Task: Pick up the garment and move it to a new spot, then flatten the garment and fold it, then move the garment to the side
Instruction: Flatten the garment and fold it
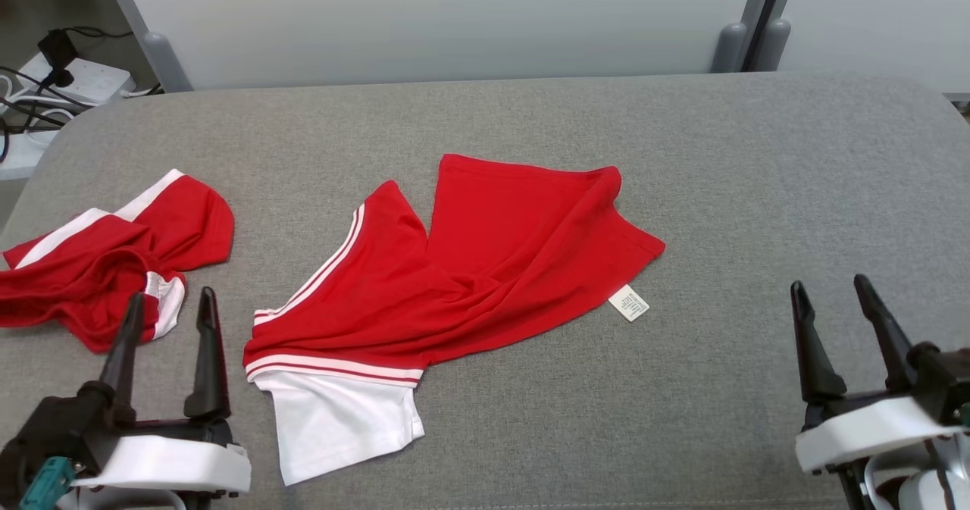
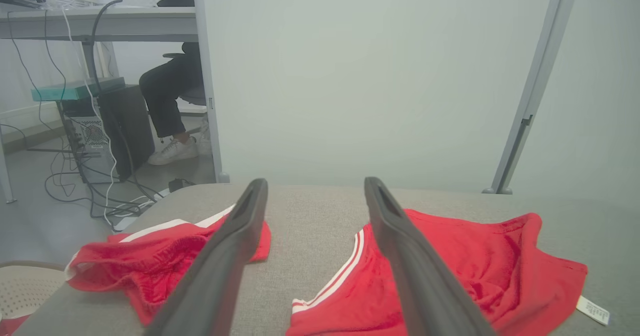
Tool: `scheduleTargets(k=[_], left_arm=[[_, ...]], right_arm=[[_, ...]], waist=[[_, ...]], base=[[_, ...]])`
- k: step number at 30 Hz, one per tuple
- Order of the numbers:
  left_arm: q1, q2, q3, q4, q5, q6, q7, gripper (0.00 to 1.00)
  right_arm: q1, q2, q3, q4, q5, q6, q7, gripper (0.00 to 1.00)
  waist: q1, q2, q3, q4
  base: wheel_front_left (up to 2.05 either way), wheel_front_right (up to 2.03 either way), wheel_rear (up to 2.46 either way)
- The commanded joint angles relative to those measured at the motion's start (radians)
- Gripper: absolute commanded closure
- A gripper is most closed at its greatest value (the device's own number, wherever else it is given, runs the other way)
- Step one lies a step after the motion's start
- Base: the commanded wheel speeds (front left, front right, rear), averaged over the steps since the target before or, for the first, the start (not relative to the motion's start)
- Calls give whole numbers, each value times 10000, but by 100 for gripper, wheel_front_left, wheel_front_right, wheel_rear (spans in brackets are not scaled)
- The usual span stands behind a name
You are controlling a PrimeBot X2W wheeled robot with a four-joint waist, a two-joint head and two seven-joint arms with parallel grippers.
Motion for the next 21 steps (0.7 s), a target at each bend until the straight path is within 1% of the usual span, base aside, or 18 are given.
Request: scheduleTargets(k=[1,6,11,21], left_arm=[[-301,139,388,-121,94,-150,-120,0],[-283,-5,268,529,123,-436,-164,0],[-233,14,252,908,56,-613,-161,0],[-223,102,227,1244,-127,-770,-26,0]], right_arm=[[27,-16,187,-205,-59,40,44,0],[498,239,173,-209,-204,40,81,0],[919,422,101,-341,-415,40,95,0],[1035,582,123,-465,-435,40,131,0]], waist=[[0,-1,-28,45],[0,-1,-152,120],[0,-1,-318,79],[0,-1,-396,-2]], base=[[0,0,0],[0,0,0],[0,0,0],[0,0,0]])
